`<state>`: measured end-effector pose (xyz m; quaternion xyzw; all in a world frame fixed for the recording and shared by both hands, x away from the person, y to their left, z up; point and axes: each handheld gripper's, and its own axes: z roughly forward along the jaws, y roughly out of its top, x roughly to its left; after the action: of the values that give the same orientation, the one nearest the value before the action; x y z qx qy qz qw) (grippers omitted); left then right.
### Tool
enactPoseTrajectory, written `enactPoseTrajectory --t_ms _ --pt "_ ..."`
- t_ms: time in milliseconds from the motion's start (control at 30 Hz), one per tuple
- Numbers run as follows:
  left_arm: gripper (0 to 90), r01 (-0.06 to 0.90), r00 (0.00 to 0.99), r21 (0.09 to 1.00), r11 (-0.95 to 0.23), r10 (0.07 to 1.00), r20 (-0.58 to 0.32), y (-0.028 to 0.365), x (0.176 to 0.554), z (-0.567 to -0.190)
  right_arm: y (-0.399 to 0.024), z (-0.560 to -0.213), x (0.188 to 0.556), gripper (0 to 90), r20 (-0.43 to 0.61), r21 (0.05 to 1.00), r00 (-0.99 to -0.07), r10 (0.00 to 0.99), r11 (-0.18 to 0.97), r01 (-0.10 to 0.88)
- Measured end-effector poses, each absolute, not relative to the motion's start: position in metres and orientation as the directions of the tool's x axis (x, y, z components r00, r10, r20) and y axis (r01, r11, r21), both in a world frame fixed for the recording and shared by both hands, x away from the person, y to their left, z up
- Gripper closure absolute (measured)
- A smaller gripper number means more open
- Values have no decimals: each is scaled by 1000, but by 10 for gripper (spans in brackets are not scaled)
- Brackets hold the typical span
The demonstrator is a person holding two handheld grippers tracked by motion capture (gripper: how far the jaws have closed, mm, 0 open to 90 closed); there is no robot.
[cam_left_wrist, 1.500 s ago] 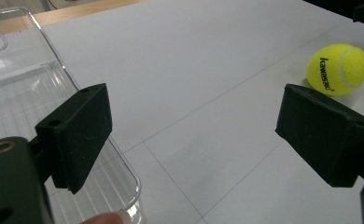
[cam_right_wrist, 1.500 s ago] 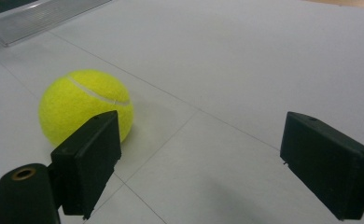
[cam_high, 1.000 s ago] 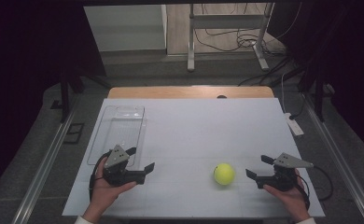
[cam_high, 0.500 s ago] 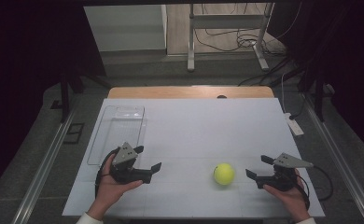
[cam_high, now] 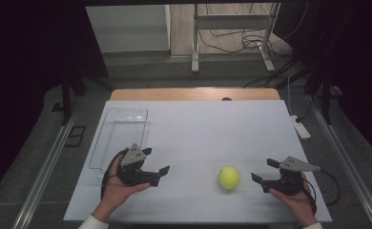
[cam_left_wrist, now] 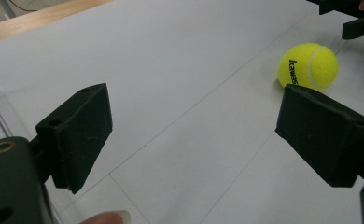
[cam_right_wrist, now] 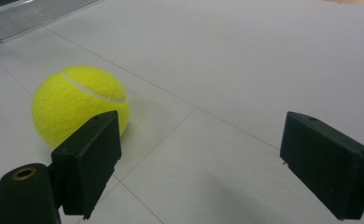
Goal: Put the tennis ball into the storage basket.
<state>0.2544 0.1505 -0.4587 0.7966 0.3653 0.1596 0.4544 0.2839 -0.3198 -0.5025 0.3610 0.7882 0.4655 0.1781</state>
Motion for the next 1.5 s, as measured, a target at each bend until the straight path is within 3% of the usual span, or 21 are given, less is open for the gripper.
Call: enactPoseTrajectory --t_ms 1500 --pt "105 418 759 815 -401 647 -71 97 272 -451 -319 -503 285 135 54 860 -679 733 310 404"
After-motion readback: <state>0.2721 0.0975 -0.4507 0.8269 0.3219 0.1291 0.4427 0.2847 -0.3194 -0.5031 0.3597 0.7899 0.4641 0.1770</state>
